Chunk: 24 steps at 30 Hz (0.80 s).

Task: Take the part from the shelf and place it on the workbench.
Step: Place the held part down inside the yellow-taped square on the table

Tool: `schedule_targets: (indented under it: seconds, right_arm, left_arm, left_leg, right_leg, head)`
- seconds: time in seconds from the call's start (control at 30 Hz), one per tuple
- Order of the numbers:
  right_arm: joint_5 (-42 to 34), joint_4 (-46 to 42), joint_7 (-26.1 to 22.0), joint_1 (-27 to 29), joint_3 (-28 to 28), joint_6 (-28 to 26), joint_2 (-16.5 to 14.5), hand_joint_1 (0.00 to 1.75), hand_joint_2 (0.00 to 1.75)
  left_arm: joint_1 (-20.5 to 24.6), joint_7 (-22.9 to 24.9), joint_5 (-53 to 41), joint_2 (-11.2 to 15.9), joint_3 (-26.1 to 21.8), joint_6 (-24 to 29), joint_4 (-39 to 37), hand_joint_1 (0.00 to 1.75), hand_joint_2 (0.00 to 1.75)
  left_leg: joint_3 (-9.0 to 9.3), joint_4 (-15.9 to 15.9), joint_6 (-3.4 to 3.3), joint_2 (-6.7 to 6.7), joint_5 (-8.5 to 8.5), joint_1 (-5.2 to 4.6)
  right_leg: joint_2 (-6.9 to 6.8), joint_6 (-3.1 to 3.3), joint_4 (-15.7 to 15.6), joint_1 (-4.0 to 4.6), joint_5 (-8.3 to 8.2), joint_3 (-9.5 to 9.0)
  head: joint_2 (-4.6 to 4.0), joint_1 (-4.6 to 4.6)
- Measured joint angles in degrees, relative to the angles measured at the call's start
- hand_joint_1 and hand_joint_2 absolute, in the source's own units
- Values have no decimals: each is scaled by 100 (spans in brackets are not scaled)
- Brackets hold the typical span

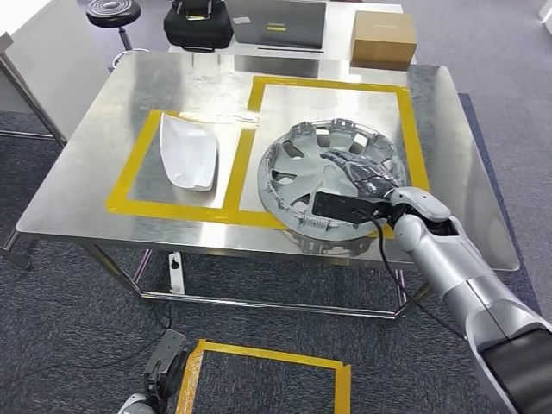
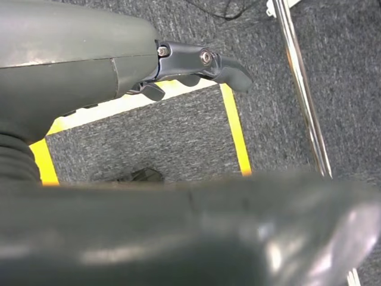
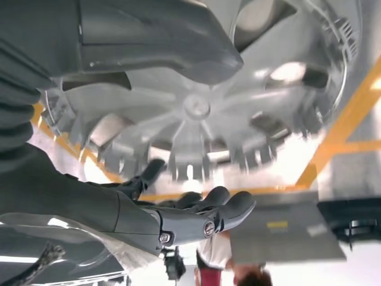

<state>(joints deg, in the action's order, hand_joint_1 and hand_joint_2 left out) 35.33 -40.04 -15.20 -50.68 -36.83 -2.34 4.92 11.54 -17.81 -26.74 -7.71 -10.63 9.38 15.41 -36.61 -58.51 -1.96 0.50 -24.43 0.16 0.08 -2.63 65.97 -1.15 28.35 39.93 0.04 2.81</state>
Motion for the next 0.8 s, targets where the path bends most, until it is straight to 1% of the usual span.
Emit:
schedule_targets:
  seconds: [0.03, 0.07, 0.1, 0.17, 0.2, 0.23, 0.27, 0.3, 0.33, 0.37, 0.4, 0.43, 0.47, 0.5, 0.53, 0.57, 0.6, 0.63, 0.7, 0.73, 0.77, 0.8]
  right_arm:
    - [7, -45, 27, -1, 9, -50, -4, 0, 0]
    - [11, -95, 56, 7, 21, -91, -10, 0, 0]
    - [11, -144, 81, 26, 33, -122, -15, 0, 0]
    - [7, -231, 122, 83, 49, -149, -20, 0, 0]
    - [5, -267, 130, 102, 58, -155, -20, 0, 0]
    - [3, -302, 134, 110, 69, -159, -22, 0, 0]
    - [1, -332, 137, 113, 81, -162, -25, 0, 0]
    - [-1, -356, 137, 117, 90, -163, -28, 0, 0]
    - [-2, -372, 138, 130, 98, -164, -32, 0, 0]
    - [-3, -376, 139, 149, 103, -164, -33, 0, 0]
    - [-3, -379, 139, 171, 108, -163, -33, 0, 0]
    - [-5, -386, 141, 190, 113, -168, -33, 0, 0]
    - [-19, -401, 142, 202, 121, -184, -33, 0, 0]
    - [-46, -431, 142, 214, 134, -220, -32, 0, 0]
    - [-96, -500, 139, 242, 168, -288, -31, 0, 0]
    - [-175, -597, 127, 295, 221, -373, -30, 0, 0]
    - [-284, -733, 99, 390, 292, -465, -27, 0, 0]
    - [-445, -926, 48, 536, 392, -564, -21, 0, 0]
    - [-762, -1309, -65, 849, 579, -705, -11, 0, 0]
    - [-950, -1549, -140, 1038, 700, -765, 2, 0, 0]
    - [-1166, -1831, -235, 1262, 839, -811, 12, 0, 0]
    - [-1427, -2162, -358, 1538, 1003, -855, 22, 0, 0]
  left_arm:
    - [3, 6, 15, -2, -1, 6, 0, 0, 0]
    - [4, 8, 30, -4, -1, 9, 0, 0, 0]
    - [0, 10, 43, -5, -2, 11, 0, 0, 0]
    - [-12, 13, 54, -2, -2, 11, 0, 0, 0]
    - [-18, 13, 60, 1, -2, 11, 0, 0, 0]
    - [-19, 13, 68, 3, -2, 12, 0, 0, 0]
    - [-18, 13, 75, 6, -2, 12, 0, 0, 0]
    - [-19, 13, 80, 6, -2, 13, 0, 0, 0]
    - [-23, 13, 84, 5, -2, 12, 0, 0, 0]
    - [-31, 13, 84, 5, -2, 11, 0, 0, 0]
    - [-41, 13, 84, 5, -2, 11, 0, 0, 0]
    - [-47, 13, 85, 5, -2, 11, 0, 0, 0]
    - [-50, 13, 90, 6, -2, 14, 0, 0, 0]
    - [-49, 13, 101, 6, -2, 19, 0, 0, 0]
    - [-47, 13, 119, 9, -2, 25, 0, 0, 0]
    - [-48, 10, 145, 12, -3, 32, 0, 0, 0]
    - [-55, 2, 177, 15, -5, 39, 0, 0, 0]
    - [-71, -18, 216, 19, -9, 47, 0, 0, 0]
    - [-109, -71, 275, 22, -16, 66, -1, 0, 0]
    - [-128, -103, 304, 23, -20, 81, -1, 0, 0]
    - [-146, -139, 333, 25, -28, 105, -2, 0, 0]
    - [-166, -176, 370, 25, -45, 135, -2, 0, 0]
  left_leg:
    - [-9, -28, 24, 0, -15, -11]
    - [-16, -44, 54, 0, -22, -21]
    - [-23, -52, 86, 0, -20, -29]
    - [-29, -48, 146, -1, -5, -23]
    - [-38, -75, 176, -3, -29, -14]
    - [-82, -193, 207, -5, -116, -7]
    - [-178, -434, 238, -7, -268, 0]
    - [-317, -778, 267, -9, -458, 8]
    - [-488, -1193, 289, -9, -657, 14]
    - [-631, -1533, 302, -9, -789, 18]
    - [-698, -1710, 306, -9, -825, 19]
    - [-667, -1677, 301, -9, -757, 19]
    - [-517, -1404, 285, -8, -594, 19]
    - [-309, -1016, 259, -8, -404, 18]
    - [-85, -603, 230, -9, -264, 8]
    - [79, -288, 202, -8, -176, -1]
    - [162, -120, 182, -6, -151, -11]
    - [189, -55, 165, -1, -161, -23]
    - [175, -46, 129, 8, -140, -26]
    - [180, -17, 95, 7, -116, -12]
    - [183, 21, 56, 6, -85, 2]
    - [180, 56, 18, 5, -55, 16]
  right_leg:
    - [-5, 11, -361, 3, -117, -191]
    - [-8, 30, -596, 10, -167, -323]
    - [-7, 57, -705, 23, -166, -392]
    - [-3, 127, -730, 35, -187, -419]
    - [-4, 161, -738, 30, -204, -422]
    - [-5, 195, -747, 19, -218, -427]
    - [-6, 222, -754, 6, -227, -430]
    - [-6, 238, -755, 4, -230, -429]
    - [-6, 250, -755, 4, -231, -428]
    - [-7, 253, -755, 5, -231, -427]
    - [-7, 253, -754, 5, -232, -426]
    - [-7, 251, -754, 6, -234, -427]
    - [-6, 247, -754, 6, -236, -429]
    - [-5, 241, -754, 6, -238, -433]
    - [-4, 226, -750, 17, -244, -431]
    - [-3, 204, -747, 25, -254, -426]
    - [-3, 178, -747, 32, -267, -418]
    - [-7, 146, -754, 37, -283, -414]
    - [-14, 94, -784, 33, -307, -422]
    - [-15, 69, -788, 31, -291, -413]
    - [-14, 48, -735, 34, -206, -382]
    - [-10, 31, -582, 37, -51, -322]
  head:
    - [0, 1]
    - [0, 4]
    - [0, 8]
    - [0, 11]
    - [0, 14]
    - [0, 24]
    - [0, 33]
    - [0, 43]
    - [0, 48]
    - [0, 45]
    - [0, 46]
    - [0, 46]
    - [0, 47]
    - [0, 48]
    - [0, 46]
    - [0, 44]
    - [0, 44]
    - [0, 40]
    - [0, 42]
    - [0, 41]
    - [0, 39]
    - [0, 33]
